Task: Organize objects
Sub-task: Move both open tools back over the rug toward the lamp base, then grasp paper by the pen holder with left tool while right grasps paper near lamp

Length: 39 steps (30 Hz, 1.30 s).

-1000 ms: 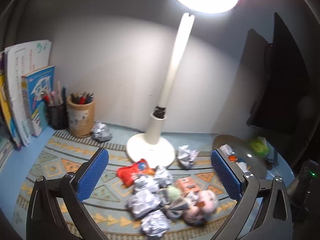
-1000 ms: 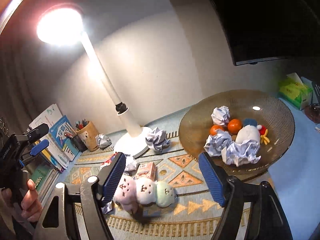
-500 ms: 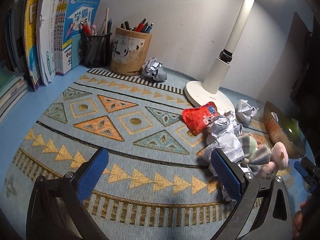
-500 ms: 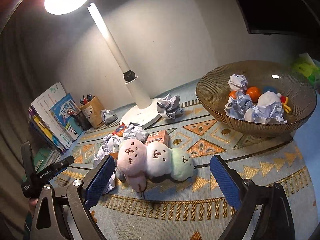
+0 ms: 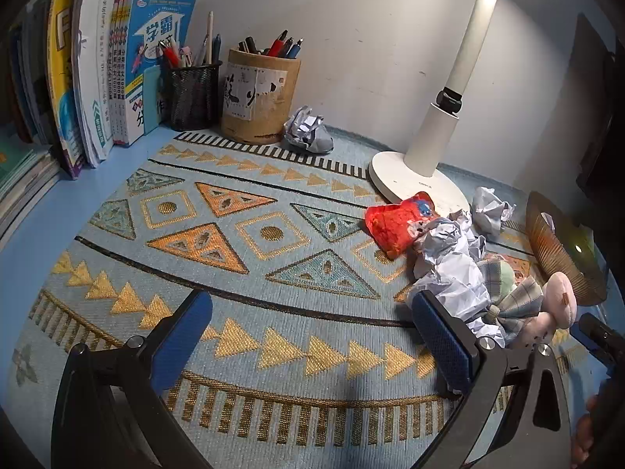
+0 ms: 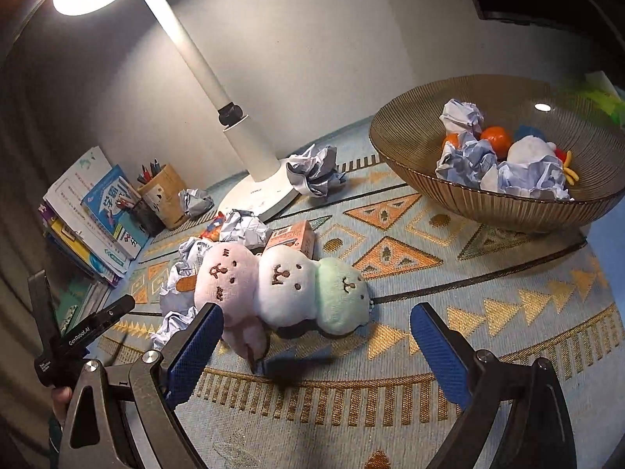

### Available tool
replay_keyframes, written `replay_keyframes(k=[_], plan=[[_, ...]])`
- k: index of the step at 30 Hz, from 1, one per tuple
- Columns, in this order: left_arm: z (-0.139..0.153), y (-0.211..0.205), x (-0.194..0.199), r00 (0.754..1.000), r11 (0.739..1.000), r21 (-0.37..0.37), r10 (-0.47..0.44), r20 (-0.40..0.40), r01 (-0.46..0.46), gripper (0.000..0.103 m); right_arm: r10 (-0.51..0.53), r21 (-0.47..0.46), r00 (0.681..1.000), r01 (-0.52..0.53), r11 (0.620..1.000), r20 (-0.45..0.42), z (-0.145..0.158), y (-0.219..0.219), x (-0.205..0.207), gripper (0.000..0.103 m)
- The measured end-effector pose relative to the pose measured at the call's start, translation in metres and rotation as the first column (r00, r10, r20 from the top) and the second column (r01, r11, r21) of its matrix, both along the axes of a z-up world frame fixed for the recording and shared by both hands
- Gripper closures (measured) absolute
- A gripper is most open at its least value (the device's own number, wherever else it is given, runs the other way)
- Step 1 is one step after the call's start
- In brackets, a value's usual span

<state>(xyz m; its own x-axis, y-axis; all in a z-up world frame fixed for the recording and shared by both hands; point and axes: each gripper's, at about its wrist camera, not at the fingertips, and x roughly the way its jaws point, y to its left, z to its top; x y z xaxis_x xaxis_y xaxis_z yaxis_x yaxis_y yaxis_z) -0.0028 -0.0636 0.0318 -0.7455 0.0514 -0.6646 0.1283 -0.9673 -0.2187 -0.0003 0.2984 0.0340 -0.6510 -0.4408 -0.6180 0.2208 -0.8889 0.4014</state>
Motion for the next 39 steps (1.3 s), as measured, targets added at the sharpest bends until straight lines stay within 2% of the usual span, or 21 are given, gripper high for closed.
replay_keyframes(k=[7, 11, 15, 19, 22, 24, 26, 30, 34, 37, 39], plan=[[0.0, 0.0, -0.001, 1.0, 1.0, 0.006, -0.006, 0.002, 0.006, 0.001, -0.003, -0.011, 1.0, 0.003, 1.0, 0.01, -0.001, 0.0, -0.001, 0.007], [0.0, -0.001, -0.001, 1.0, 1.0, 0.012, -0.004, 0.009, 0.004, 0.001, -0.01, 0.001, 1.0, 0.01, 1.0, -0.014, 0.003, 0.0, 0.003, 0.007], [0.012, -0.009, -0.019, 0.998, 0.995, 0.086, -0.05, 0.036, 0.047, 0.001, 0.003, 0.001, 1.0, -0.003, 1.0, -0.016, 0.011, -0.002, 0.002, 0.007], [0.047, -0.013, -0.059, 0.999, 0.998, 0.04, -0.046, -0.011, 0.046, 0.001, 0.026, 0.011, 0.999, -0.025, 1.0, -0.036, 0.045, -0.012, -0.016, 0.007], [0.058, -0.008, -0.096, 0.999, 0.999, -0.028, -0.038, -0.03, 0.037, 0.001, 0.019, 0.028, 0.999, -0.017, 0.999, -0.046, 0.071, -0.024, -0.04, 0.007], [0.056, -0.005, -0.12, 0.999, 0.998, -0.056, -0.018, -0.031, 0.016, 0.001, -0.012, 0.077, 0.999, 0.015, 0.997, -0.035, 0.079, -0.034, -0.061, 0.007], [0.051, -0.006, -0.144, 1.0, 0.998, -0.057, -0.009, -0.019, 0.008, 0.001, 0.001, 0.108, 0.999, 0.004, 0.994, -0.04, 0.082, -0.044, -0.079, 0.007], [0.035, -0.017, -0.18, 0.999, 0.999, 0.016, 0.033, 0.015, -0.033, 0.001, 0.023, 0.193, 1.0, -0.024, 0.981, 0.011, 0.074, -0.067, -0.118, 0.007], [0.021, -0.027, -0.203, 0.999, 0.996, 0.078, 0.036, 0.041, -0.039, 0.002, 0.117, 0.241, 0.991, -0.13, 0.962, 0.066, 0.061, -0.087, -0.15, 0.007], [0.008, -0.031, -0.221, 0.996, 0.992, 0.12, 0.035, 0.086, -0.045, 0.002, 0.1, 0.314, 0.992, -0.12, 0.942, 0.079, 0.052, -0.096, -0.171, 0.007], [0.003, -0.029, -0.231, 0.994, 0.991, 0.121, 0.044, 0.098, -0.056, 0.002, 0.085, 0.345, 0.992, -0.113, 0.932, 0.095, 0.044, -0.101, -0.184, 0.007]])
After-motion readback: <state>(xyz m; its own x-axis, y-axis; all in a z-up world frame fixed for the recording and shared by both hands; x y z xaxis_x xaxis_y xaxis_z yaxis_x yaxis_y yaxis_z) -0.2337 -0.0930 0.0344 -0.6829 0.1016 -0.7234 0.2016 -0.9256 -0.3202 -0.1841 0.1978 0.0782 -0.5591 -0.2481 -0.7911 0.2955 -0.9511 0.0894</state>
